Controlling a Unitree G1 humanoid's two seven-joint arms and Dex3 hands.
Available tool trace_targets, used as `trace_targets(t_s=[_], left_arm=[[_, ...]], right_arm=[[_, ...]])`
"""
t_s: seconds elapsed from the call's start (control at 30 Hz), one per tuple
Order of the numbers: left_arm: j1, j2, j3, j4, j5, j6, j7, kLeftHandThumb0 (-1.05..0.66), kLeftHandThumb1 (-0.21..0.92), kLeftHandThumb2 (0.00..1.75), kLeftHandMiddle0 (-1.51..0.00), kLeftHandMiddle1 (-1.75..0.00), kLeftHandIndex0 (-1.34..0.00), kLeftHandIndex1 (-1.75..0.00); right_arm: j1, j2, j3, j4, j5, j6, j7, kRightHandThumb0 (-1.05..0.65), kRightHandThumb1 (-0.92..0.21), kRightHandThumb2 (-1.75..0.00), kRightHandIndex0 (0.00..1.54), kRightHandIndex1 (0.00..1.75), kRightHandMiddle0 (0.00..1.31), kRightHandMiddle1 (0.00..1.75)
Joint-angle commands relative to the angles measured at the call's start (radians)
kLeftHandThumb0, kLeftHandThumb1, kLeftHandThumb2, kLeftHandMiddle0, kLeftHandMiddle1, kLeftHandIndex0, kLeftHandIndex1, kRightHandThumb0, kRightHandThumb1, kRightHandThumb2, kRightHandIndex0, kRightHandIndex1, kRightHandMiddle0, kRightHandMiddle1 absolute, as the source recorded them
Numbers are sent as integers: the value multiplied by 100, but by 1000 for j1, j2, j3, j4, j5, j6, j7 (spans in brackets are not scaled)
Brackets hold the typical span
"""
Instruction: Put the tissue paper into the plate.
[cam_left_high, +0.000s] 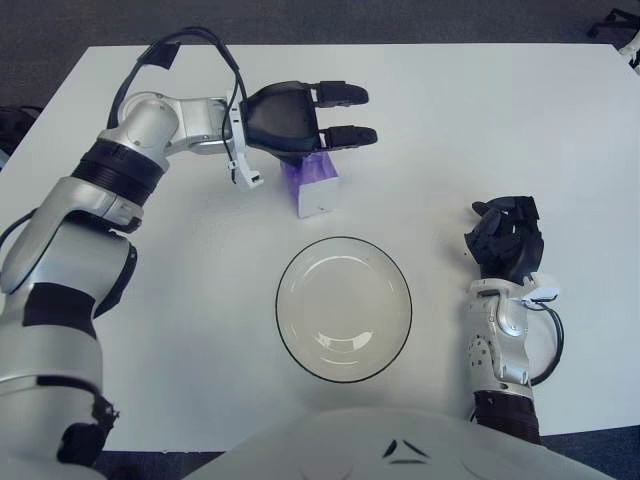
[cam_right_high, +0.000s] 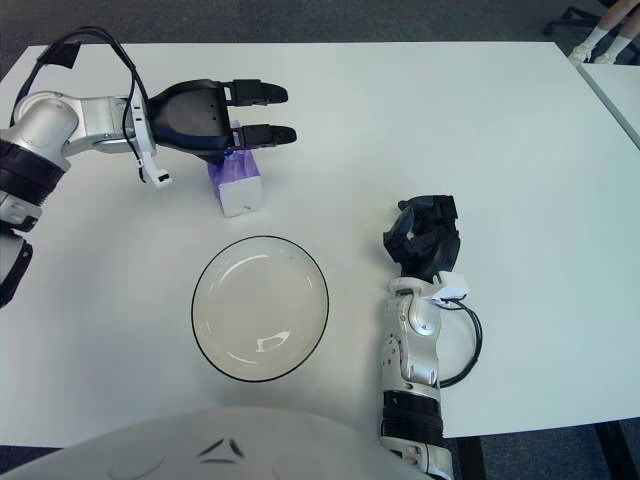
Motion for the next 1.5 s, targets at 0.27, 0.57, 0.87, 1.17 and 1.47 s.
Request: trace_targets(t_s=[0.27, 0.57, 0.87, 1.17, 1.47], left_arm=[[-27, 17, -41, -3, -11, -36, -61, -67, 51, 89, 0, 0, 0, 0], [-13, 18, -32, 6, -86, -64, -167, -64, 47, 91, 0, 0, 0, 0], [-30, 53, 2, -35, -166, -104, -280, -78, 54, 82, 0, 0, 0, 0], [-23, 49, 37, -64, -269, -70, -454, -89, 64, 69, 0, 0, 0, 0], [-48, 43, 45, -51, -453, -22, -721, -103, 77, 52, 0, 0, 0, 0]], right_arm=[[83, 75, 3, 76, 25, 101, -28, -39, -63, -93, 66, 149, 38, 175], [86, 75, 3, 75, 28, 101, -32, -39, -62, -94, 67, 150, 38, 175], [89, 64, 5, 75, 37, 105, -14, -40, -62, -95, 66, 151, 38, 175], [86, 59, 2, 78, 52, 109, 4, -39, -62, -94, 65, 150, 38, 175], [76, 61, 0, 86, 46, 105, -8, -39, -62, -94, 65, 149, 38, 175]])
